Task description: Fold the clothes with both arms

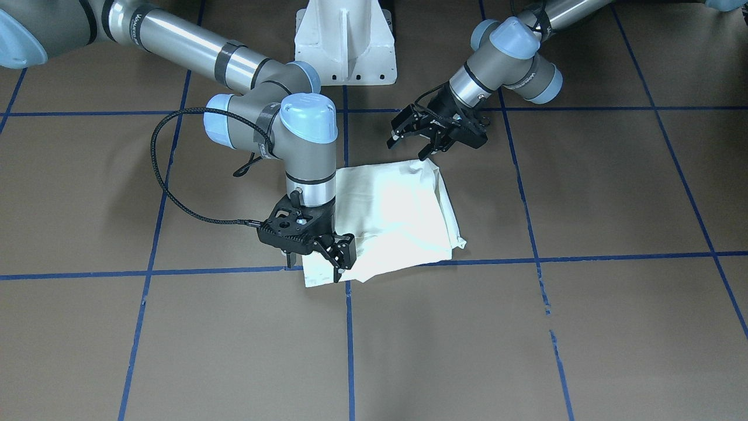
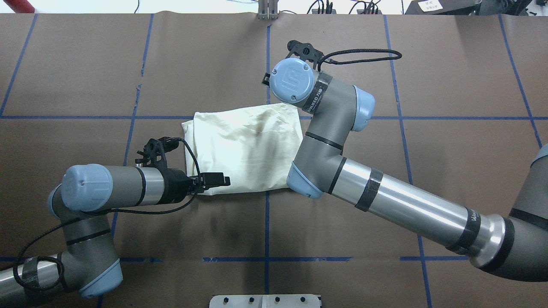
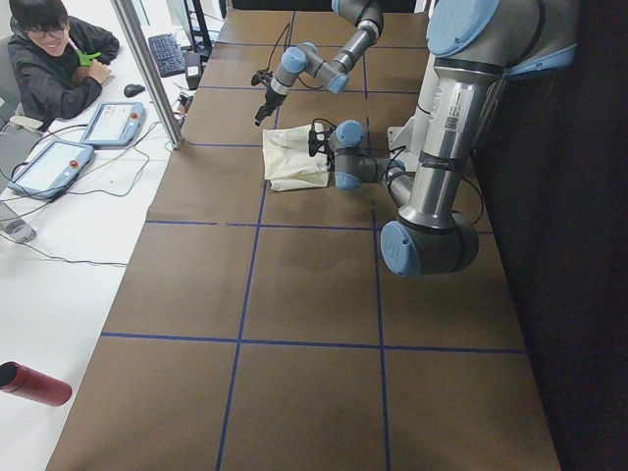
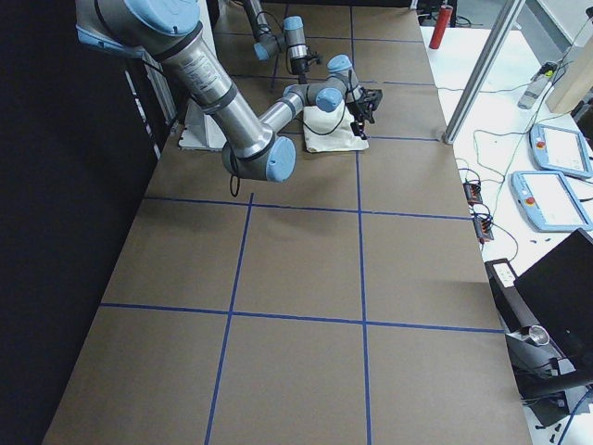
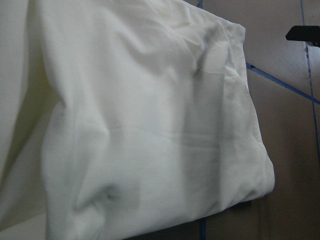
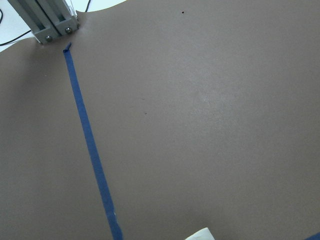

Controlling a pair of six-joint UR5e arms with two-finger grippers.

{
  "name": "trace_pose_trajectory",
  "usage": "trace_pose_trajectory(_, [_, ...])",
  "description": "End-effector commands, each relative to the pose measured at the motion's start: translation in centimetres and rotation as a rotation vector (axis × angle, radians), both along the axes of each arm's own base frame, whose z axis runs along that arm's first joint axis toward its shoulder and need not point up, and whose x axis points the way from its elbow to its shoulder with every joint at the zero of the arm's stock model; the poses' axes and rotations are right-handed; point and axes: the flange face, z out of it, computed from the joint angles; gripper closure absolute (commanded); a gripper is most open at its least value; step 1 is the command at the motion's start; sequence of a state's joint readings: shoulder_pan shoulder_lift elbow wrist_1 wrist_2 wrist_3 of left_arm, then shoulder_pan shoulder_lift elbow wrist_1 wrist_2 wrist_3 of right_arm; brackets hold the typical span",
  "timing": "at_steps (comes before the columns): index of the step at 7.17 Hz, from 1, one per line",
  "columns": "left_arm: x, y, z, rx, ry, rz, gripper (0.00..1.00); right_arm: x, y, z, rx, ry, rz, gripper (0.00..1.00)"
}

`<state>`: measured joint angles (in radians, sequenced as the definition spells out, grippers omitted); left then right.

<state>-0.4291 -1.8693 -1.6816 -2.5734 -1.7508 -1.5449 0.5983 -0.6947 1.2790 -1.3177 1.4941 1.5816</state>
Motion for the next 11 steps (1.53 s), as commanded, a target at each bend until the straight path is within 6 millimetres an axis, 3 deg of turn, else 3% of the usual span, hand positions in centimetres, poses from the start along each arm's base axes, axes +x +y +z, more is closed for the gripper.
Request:
trace_pose_trajectory(1, [0.6, -0.1, 1.5, -0.012, -0.027, 0.001, 0.00, 0.0, 0.0, 0.2, -0.002, 0.002, 0.000, 0.00])
trace_pose_trajectory(5, [0.9, -0.3, 2.8, -0.021, -0.053, -0.004, 0.00, 0.0, 0.0, 0.3, -0.002, 0.003, -0.002, 0.00])
trace_pose_trajectory(7, [0.4, -0.8, 1.7, -0.009, -0.044, -0.019, 0.00, 0.1, 0.2, 0.1, 0.015, 0.016, -0.047, 0.00])
trace_pose_trajectory(8, [-1.0, -1.5, 0.0, -0.024, -0.080, -0.012, 0.00, 1.1, 0.0, -0.6, 0.014, 0.003, -0.114, 0.00])
trace_pose_trajectory(10, [-6.7, -2.3, -6.1, 0.054, -0.189, 0.011, 0.00, 6.8, -1.2, 1.4, 0.057, 0.014, -0.240, 0.00])
trace_pose_trajectory(11, [-9.6, -3.4, -7.7, 0.108, -0.309, 0.012, 0.00, 11.6, -1.8, 2.4, 0.050, 0.053, -0.325, 0.00])
